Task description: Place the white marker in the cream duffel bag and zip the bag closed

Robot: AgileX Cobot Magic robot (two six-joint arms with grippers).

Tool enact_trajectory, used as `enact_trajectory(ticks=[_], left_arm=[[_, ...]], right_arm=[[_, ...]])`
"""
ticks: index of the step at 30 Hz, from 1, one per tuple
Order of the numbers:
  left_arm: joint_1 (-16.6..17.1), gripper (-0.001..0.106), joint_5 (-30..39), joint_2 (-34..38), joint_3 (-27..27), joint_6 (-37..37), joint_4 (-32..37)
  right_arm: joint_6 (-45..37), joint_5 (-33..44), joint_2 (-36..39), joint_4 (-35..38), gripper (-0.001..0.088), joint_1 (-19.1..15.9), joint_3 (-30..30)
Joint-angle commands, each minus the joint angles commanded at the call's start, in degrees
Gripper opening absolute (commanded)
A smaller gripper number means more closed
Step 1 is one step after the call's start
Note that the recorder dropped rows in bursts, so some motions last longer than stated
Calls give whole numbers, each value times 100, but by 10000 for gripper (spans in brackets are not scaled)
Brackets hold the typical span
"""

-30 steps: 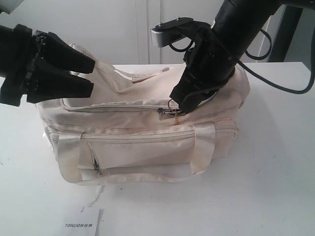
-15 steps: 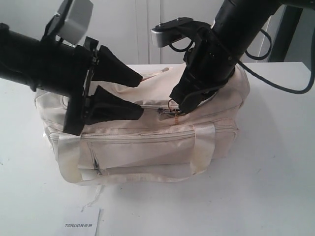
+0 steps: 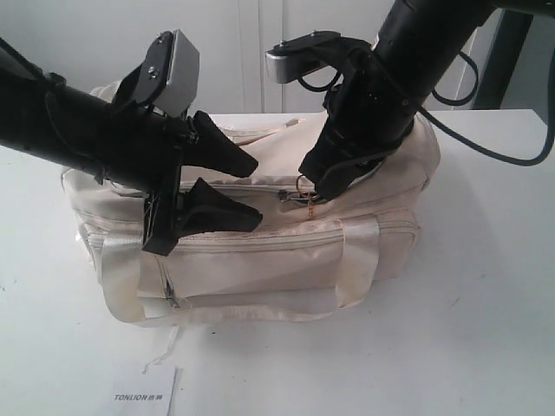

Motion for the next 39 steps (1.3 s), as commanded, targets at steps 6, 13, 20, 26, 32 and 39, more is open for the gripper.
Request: enact_trajectory(ticks=[6, 13, 20, 26, 32, 39], left_arm=[[0, 690, -353, 153, 0, 31, 1], [0, 509, -541, 396, 0, 47, 14], [0, 1, -541, 383, 0, 54, 51], [0, 0, -531, 186, 0, 13, 40], [0, 0, -541, 109, 0, -102, 62], [0, 151, -418, -72, 0, -123, 62]], right_arm=[[0, 0, 0, 0, 0, 0, 0], [0, 0, 0, 0, 0, 0, 0], [0, 0, 0, -26, 0, 0, 0], [-38, 0, -11, -196, 0, 0, 0], [-38, 0, -95, -451, 0, 0, 0], [-38, 0, -118, -454, 0, 0, 0]])
